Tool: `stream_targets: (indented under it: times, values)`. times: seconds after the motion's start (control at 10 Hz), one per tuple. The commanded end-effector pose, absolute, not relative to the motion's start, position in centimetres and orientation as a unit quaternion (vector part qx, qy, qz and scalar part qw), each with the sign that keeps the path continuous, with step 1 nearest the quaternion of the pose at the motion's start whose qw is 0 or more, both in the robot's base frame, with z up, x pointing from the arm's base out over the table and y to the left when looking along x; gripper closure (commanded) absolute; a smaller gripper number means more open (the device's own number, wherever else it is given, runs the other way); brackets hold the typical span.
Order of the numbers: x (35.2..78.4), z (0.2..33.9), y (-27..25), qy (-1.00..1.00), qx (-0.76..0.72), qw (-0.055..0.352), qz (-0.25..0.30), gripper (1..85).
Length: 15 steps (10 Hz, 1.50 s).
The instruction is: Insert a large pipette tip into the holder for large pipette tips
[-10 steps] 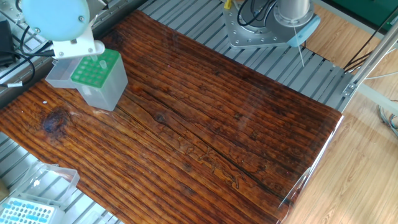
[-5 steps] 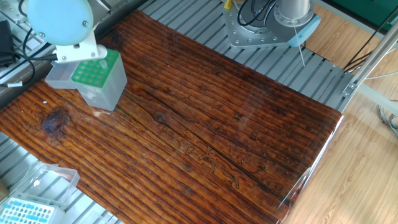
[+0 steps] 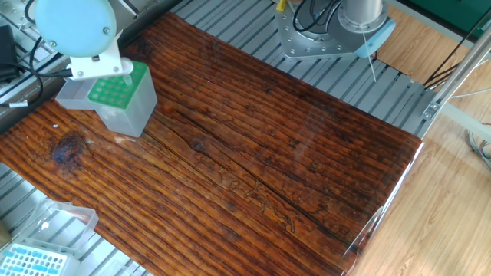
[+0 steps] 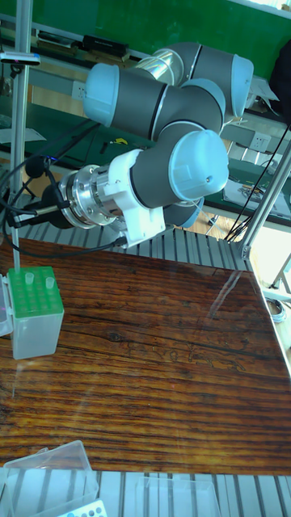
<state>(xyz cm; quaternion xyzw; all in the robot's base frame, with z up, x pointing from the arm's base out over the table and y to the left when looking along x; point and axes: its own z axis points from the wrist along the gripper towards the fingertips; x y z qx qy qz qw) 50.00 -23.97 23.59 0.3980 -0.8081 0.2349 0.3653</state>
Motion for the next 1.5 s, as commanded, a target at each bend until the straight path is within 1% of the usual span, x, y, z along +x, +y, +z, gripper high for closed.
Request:
stream_targets:
  times: [0.0,0.2,0.3,0.4,0.7,0.8,0.9,1.0,1.2,1.4]
  values:
    - [49.9,23.0,-23.3,-0.814,0.399,0.359,0.221,84.7]
    - [50.0,23.1,-23.3,-0.815,0.399,0.358,0.220,84.7]
    - [50.7,22.8,-23.4,-0.816,0.404,0.345,0.226,84.7]
    - [50.7,22.6,-23.2,-0.819,0.403,0.342,0.224,84.7]
    - [50.6,22.6,-23.0,-0.821,0.402,0.342,0.219,84.3]
    - [50.6,22.5,-22.8,-0.822,0.403,0.340,0.215,81.7]
    - [50.4,22.2,-22.3,-0.824,0.406,0.339,0.203,71.3]
    - [50.5,21.8,-22.0,-0.828,0.408,0.332,0.196,65.3]
    - [50.5,21.7,-22.0,-0.829,0.408,0.329,0.197,65.3]
    - [50.7,21.9,-21.9,-0.827,0.415,0.325,0.195,60.3]
